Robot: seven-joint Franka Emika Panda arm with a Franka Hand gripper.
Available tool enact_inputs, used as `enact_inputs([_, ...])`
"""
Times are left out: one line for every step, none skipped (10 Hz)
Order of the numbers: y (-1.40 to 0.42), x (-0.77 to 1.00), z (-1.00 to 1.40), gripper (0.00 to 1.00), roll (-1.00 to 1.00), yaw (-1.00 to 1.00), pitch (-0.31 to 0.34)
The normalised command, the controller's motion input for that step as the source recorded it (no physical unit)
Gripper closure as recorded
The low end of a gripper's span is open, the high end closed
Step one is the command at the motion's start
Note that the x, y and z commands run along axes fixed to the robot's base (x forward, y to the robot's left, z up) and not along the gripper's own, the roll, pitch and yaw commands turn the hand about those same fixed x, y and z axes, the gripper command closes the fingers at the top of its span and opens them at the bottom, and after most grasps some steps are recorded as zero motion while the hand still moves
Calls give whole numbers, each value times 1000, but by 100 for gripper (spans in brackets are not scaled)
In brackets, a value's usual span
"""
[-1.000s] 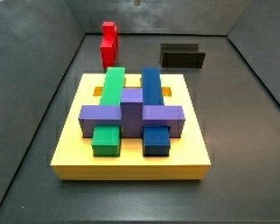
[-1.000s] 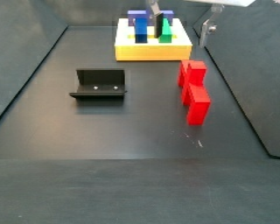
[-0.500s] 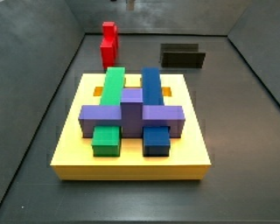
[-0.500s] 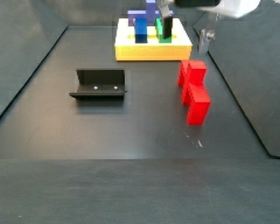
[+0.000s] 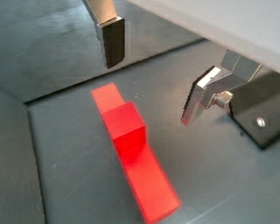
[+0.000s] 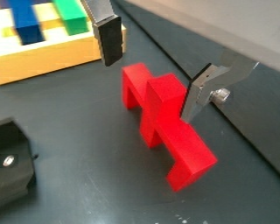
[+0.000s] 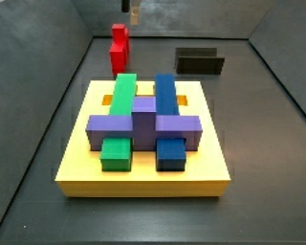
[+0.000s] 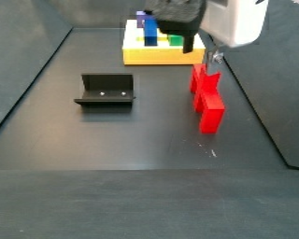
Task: Pick up the red object. Move up. Move to above the board. Insert the red object.
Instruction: Pick up the red object.
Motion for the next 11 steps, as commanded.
enact_inputs([-3, -29, -191, 0, -186, -906, -14])
enact_inputs([-14, -49, -200, 0, -114, -906, 0])
enact_inputs([-69, -203, -291, 0, -123, -777, -7])
enact_inputs([-100, -337, -291, 0, -73, -680, 0])
enact_inputs([-97, -540, -303, 0, -24, -549, -10])
enact_inputs([-40, -403, -237, 0, 3, -343, -17])
enact_inputs([0, -289, -229, 0, 73, -223, -9])
enact_inputs([0, 0, -177, 0, 146, 0, 0])
enact_inputs([0, 66, -131, 0, 126, 0, 0])
enact_inputs([0, 129, -97, 0, 113, 26, 3])
enact_inputs([0, 14, -74, 0, 67, 34, 0])
